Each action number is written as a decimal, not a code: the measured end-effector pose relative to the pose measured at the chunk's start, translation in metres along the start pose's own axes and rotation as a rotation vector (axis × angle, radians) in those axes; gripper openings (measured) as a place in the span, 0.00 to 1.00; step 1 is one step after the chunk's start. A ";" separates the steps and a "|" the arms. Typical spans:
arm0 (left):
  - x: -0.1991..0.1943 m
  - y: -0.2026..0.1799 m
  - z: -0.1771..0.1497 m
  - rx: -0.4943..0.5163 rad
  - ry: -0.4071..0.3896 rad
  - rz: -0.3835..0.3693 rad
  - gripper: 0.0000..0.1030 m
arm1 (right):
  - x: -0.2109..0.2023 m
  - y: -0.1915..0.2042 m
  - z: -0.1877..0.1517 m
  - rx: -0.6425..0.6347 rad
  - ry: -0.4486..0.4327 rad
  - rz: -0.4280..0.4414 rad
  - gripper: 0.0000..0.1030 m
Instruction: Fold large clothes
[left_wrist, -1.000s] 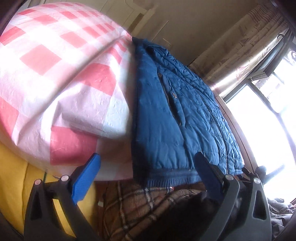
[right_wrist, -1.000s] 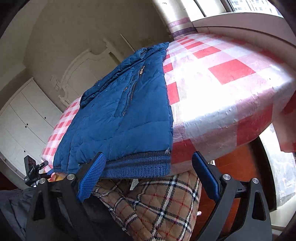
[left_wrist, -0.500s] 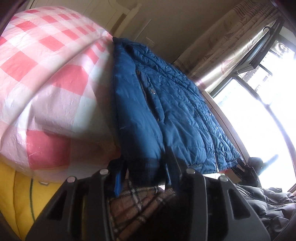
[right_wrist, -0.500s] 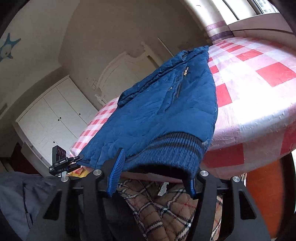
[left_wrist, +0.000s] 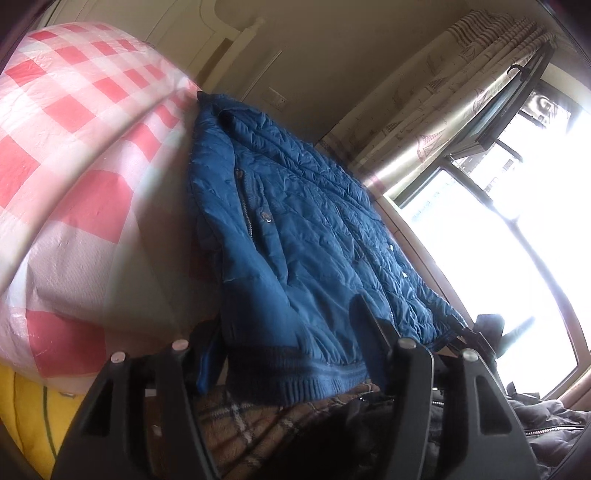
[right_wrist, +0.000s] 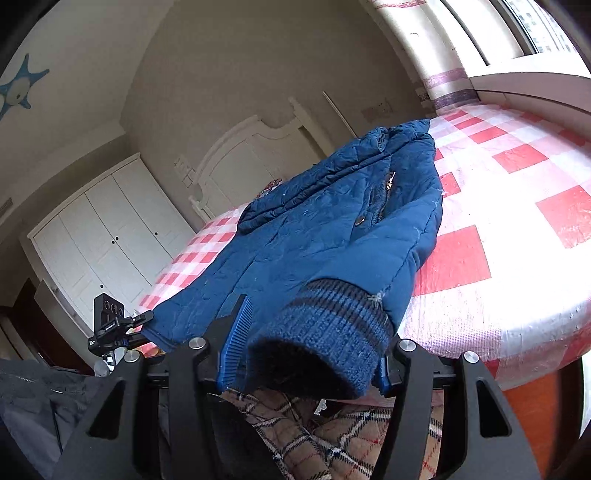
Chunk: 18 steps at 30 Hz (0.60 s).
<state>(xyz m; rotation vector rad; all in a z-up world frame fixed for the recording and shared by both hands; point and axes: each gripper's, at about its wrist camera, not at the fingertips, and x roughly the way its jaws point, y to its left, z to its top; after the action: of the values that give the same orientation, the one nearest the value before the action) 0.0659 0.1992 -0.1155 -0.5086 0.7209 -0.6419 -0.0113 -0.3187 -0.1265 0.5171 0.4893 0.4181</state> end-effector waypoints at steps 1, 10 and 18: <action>0.003 -0.001 0.003 0.005 0.004 0.004 0.60 | 0.004 -0.002 0.001 0.007 0.007 -0.017 0.57; 0.040 0.003 0.022 0.027 0.063 0.054 0.62 | 0.022 -0.006 0.001 0.057 0.039 -0.079 0.56; -0.014 0.009 0.015 -0.068 -0.023 -0.052 0.10 | 0.005 0.017 -0.001 -0.035 -0.003 -0.131 0.23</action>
<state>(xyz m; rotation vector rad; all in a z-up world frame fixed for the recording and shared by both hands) 0.0718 0.2180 -0.1049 -0.5975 0.7116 -0.6609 -0.0121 -0.3028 -0.1195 0.4493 0.5087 0.2996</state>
